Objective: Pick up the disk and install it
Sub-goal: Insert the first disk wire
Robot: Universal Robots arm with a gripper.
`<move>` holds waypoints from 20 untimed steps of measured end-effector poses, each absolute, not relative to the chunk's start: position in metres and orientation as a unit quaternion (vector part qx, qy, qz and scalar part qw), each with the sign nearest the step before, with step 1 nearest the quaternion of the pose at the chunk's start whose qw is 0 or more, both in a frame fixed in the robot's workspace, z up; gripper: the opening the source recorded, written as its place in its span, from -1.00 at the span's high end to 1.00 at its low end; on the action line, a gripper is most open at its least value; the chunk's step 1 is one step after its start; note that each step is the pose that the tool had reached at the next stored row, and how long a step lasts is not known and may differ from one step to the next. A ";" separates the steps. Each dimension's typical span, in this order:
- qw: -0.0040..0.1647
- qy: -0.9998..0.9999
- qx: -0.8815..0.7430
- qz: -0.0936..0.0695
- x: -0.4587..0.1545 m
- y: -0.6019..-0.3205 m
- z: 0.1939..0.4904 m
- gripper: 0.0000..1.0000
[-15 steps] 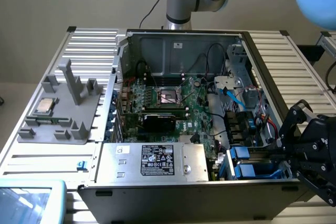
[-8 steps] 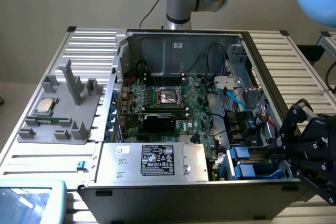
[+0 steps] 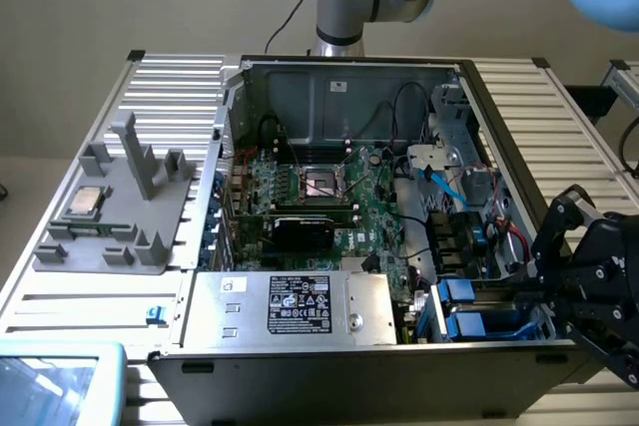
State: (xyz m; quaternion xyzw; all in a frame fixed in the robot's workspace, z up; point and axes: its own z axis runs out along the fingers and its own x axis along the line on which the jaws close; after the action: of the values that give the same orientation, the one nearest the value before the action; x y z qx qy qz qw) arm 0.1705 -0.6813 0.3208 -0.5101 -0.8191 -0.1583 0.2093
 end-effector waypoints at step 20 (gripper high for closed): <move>0.189 -0.825 -0.518 -0.126 0.170 -0.675 0.328 0.69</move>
State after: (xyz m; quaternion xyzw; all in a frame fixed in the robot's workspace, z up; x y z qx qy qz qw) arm 0.1705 -0.6748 0.3279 -0.5181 -0.8246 -0.1258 0.1889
